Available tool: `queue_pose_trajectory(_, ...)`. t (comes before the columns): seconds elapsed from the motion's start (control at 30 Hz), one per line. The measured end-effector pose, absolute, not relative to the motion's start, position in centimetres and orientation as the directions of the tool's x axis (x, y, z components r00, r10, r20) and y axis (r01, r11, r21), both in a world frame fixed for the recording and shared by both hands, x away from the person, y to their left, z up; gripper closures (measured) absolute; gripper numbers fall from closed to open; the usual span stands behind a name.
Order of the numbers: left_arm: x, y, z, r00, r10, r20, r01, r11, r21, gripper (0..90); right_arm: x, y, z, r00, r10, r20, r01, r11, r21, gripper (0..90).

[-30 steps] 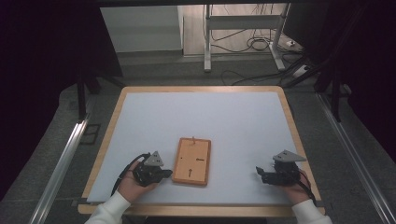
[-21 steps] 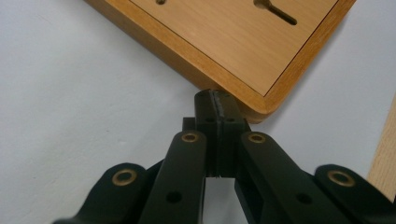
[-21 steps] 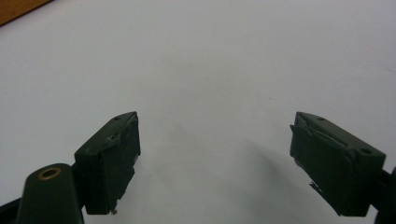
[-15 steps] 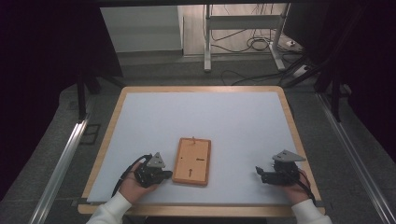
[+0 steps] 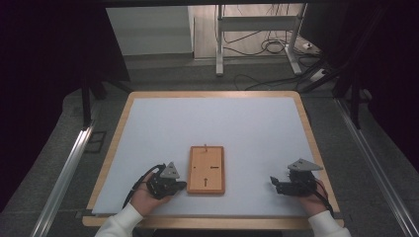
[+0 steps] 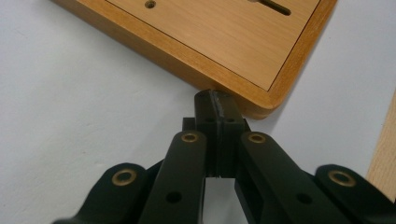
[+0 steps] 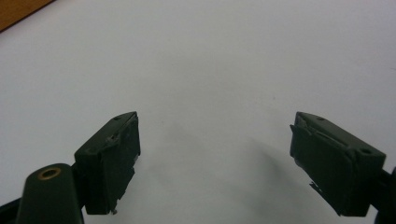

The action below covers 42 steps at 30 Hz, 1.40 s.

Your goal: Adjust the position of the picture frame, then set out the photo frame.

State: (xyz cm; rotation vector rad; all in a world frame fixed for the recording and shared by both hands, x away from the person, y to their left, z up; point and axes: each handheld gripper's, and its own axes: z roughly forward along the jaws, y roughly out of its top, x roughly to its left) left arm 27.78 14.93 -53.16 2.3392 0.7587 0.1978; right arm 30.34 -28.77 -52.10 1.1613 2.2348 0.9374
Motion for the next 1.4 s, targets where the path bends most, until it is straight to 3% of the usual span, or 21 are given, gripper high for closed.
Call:
queue_pose_trajectory(0.3,28.0,15.3,-52.8,0.824,0.563,-0.058,0.46,-0.607,0.649,89.8,30.2,-28.9,-52.0,-0.542,0.837,-0.073,0.526,0.406,0.747,16.1)
queue_pose_trajectory(0.47,28.1,16.8,-52.2,0.777,0.628,-0.041,0.463,-0.527,0.713,87.9,30.2,-28.8,-51.8,-0.547,0.834,-0.077,0.516,0.407,0.754,16.1)
queue_pose_trajectory(0.53,28.0,17.3,-52.1,0.745,0.667,-0.014,0.456,-0.494,0.74,80.4,30.2,-28.7,-51.8,-0.549,0.832,-0.078,0.515,0.41,0.753,16.1)
queue_pose_trajectory(0.7,28.2,18.0,-51.9,0.685,0.729,0.012,0.453,-0.438,0.776,48.7,30.6,-28.2,-51.8,-0.553,0.83,-0.081,0.51,0.414,0.754,16.1)
queue_pose_trajectory(0.77,28.2,18.1,-51.8,0.678,0.735,0.011,0.454,-0.43,0.78,43.6,30.7,-28.1,-51.7,-0.556,0.827,-0.084,0.506,0.417,0.755,16.1)
queue_pose_trajectory(0.8,28.3,18.1,-51.8,0.669,0.743,0.006,0.457,-0.419,0.785,36.5,30.9,-27.8,-51.6,-0.559,0.825,-0.083,0.504,0.418,0.756,16.1)
queue_pose_trajectory(1.4,30.6,17.7,-51.5,0.698,0.716,-0.026,0.435,-0.394,0.81,30.0,31.1,-27.2,-51.1,-0.578,0.81,-0.097,0.463,0.423,0.779,15.9)
